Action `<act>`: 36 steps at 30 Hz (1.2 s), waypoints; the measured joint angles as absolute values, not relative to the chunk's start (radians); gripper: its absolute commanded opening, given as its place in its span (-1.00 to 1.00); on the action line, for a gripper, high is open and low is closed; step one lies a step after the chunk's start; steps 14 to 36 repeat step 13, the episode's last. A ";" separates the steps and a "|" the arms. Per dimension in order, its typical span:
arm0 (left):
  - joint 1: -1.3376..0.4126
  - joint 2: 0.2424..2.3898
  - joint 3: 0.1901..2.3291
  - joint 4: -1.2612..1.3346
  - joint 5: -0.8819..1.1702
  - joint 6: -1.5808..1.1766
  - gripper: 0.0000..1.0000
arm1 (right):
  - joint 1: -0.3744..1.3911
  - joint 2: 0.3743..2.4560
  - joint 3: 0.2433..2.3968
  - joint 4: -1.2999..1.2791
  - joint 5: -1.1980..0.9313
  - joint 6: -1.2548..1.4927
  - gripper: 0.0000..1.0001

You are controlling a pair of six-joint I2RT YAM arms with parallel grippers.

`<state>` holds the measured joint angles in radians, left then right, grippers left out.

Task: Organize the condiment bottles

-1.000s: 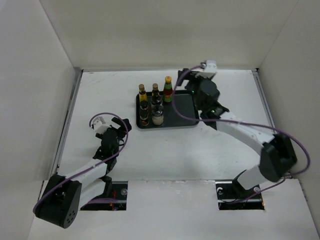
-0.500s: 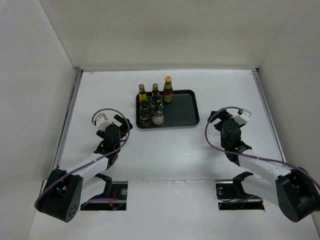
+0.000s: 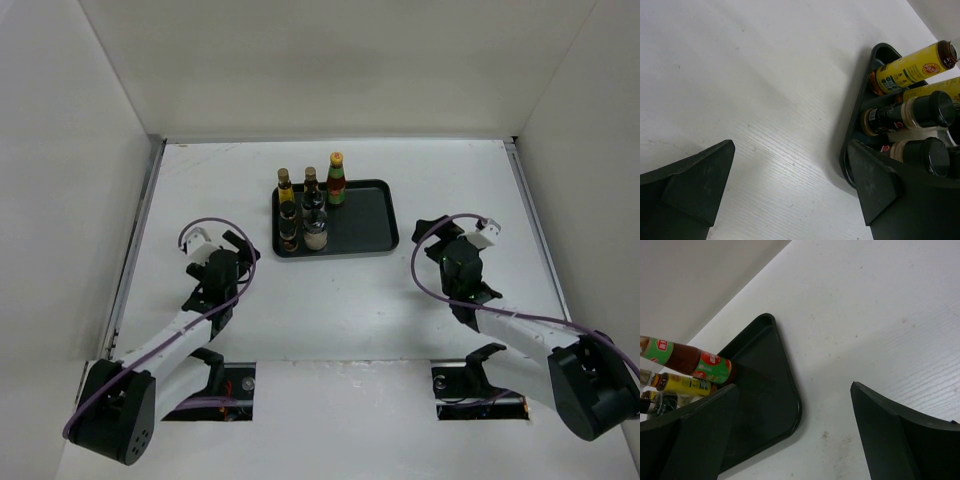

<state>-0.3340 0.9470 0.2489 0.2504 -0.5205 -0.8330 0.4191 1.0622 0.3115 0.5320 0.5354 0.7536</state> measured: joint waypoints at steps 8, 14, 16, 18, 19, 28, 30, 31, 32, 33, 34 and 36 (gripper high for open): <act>-0.334 0.991 0.249 0.241 -0.528 -0.833 1.00 | 0.419 1.060 0.311 0.532 0.526 0.758 1.00; -0.334 1.005 0.249 0.233 -0.528 -0.831 1.00 | 0.419 1.059 0.311 0.532 0.521 0.761 1.00; -0.334 1.005 0.249 0.233 -0.528 -0.831 1.00 | 0.419 1.059 0.311 0.532 0.521 0.761 1.00; -0.334 1.005 0.249 0.233 -0.528 -0.831 1.00 | 0.419 1.059 0.311 0.532 0.521 0.761 1.00; -0.334 1.005 0.249 0.233 -0.528 -0.831 1.00 | 0.419 1.059 0.311 0.532 0.521 0.761 1.00; -0.334 1.005 0.249 0.233 -0.528 -0.831 1.00 | 0.419 1.059 0.311 0.532 0.521 0.761 1.00; -0.334 1.005 0.249 0.233 -0.528 -0.831 1.00 | 0.419 1.059 0.311 0.532 0.521 0.761 1.00; -0.334 1.005 0.249 0.233 -0.528 -0.831 1.00 | 0.419 1.059 0.311 0.532 0.521 0.761 1.00; -0.334 1.005 0.249 0.233 -0.528 -0.831 1.00 | 0.419 1.059 0.311 0.532 0.521 0.761 1.00; -0.334 1.005 0.249 0.233 -0.528 -0.831 1.00 | 0.419 1.059 0.311 0.532 0.521 0.761 1.00; -0.334 1.005 0.249 0.233 -0.528 -0.831 1.00 | 0.419 1.059 0.311 0.532 0.521 0.761 1.00; -0.334 1.005 0.249 0.233 -0.528 -0.831 1.00 | 0.419 1.059 0.311 0.532 0.521 0.761 1.00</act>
